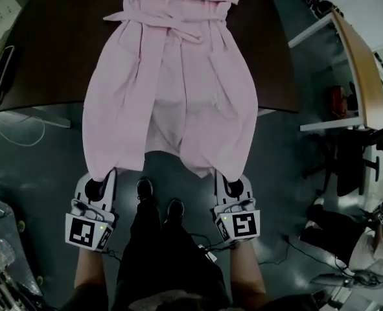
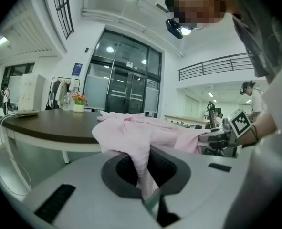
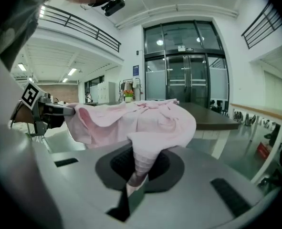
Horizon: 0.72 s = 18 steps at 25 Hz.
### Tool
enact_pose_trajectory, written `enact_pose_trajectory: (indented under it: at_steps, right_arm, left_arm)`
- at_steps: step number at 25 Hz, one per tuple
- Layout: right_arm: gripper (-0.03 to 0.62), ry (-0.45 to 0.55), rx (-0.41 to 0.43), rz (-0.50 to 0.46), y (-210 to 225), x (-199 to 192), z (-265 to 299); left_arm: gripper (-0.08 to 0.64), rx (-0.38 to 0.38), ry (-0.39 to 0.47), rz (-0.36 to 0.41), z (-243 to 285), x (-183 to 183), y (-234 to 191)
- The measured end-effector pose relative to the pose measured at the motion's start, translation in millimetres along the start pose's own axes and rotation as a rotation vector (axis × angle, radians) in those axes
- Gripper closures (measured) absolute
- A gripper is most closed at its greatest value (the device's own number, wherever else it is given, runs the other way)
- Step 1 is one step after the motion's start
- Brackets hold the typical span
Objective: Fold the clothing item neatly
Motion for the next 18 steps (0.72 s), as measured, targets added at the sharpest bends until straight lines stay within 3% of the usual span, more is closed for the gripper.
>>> enact_pose_trajectory:
  at_steps: [6,11,14,18]
  right_arm:
    - [0.588,0.021,-0.061,0.020,2.1,87.2,-0.7]
    - [0.588,0.099,-0.128,0.037,24.3,152.4,12.9]
    - [0.588,0.115,-0.104,0.054,27.6,178.6,27.1]
    - [0.588,0.121,-0.073,0.055,44.6,201.5,47.4]
  left_arm:
    - [0.537,-0.077,0.026,-0.037,-6.6,82.4,-12.6]
    - [0.537,-0.157,0.077,0.009,8.9,141.8,-27.6]
    - [0.538,-0.196,0.097,0.046,20.9,165.8,-27.2]
    - [0.537,-0.198,0.115,0.038,51.6,191.5,-24.7]
Point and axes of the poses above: the fingertips, and each gripper's own axes: z forward along the fingers, y to its right, x out of its top, the point moved 1 cm from there along -z, backward along the fingers, and after that the axes turned 14 degrees about x, right-handed, at the moved point
